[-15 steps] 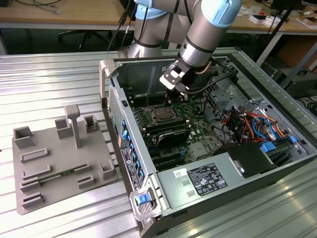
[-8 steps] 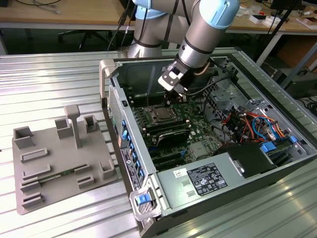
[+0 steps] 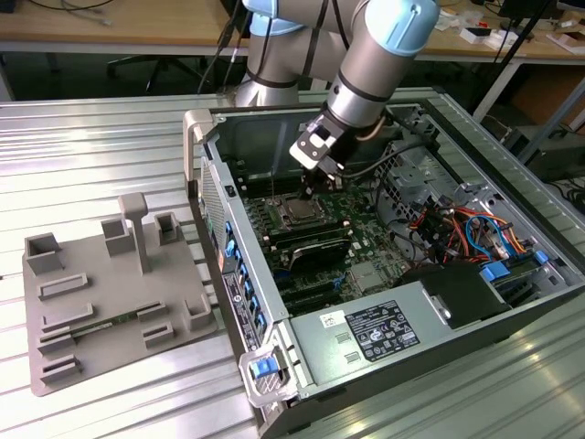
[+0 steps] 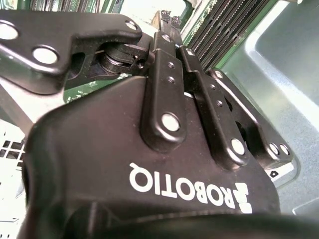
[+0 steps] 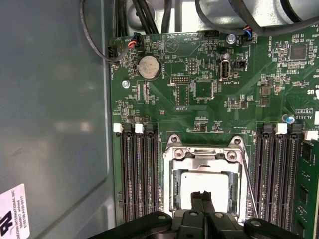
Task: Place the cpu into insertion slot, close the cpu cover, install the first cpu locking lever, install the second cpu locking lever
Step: 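Close the cpu cover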
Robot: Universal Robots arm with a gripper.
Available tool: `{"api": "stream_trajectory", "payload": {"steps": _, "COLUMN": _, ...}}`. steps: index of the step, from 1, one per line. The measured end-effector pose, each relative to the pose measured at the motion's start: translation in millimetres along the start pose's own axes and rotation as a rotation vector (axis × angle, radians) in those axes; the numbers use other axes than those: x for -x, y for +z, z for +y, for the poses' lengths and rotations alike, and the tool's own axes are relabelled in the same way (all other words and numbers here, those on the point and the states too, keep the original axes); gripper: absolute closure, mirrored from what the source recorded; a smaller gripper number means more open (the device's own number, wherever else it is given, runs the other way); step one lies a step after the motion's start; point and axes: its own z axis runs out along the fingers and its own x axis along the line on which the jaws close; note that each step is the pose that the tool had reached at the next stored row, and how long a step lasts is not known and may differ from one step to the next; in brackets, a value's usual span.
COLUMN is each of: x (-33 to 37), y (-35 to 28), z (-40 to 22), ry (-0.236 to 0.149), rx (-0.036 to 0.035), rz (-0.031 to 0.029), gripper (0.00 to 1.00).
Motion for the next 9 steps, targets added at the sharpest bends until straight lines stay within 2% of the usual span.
{"api": "stream_trajectory", "payload": {"steps": 9, "x": 1.4, "y": 3.2, "z": -3.3, "ry": 0.000, "rx": 0.0000, "rz": 0.0000, "gripper": 0.89}}
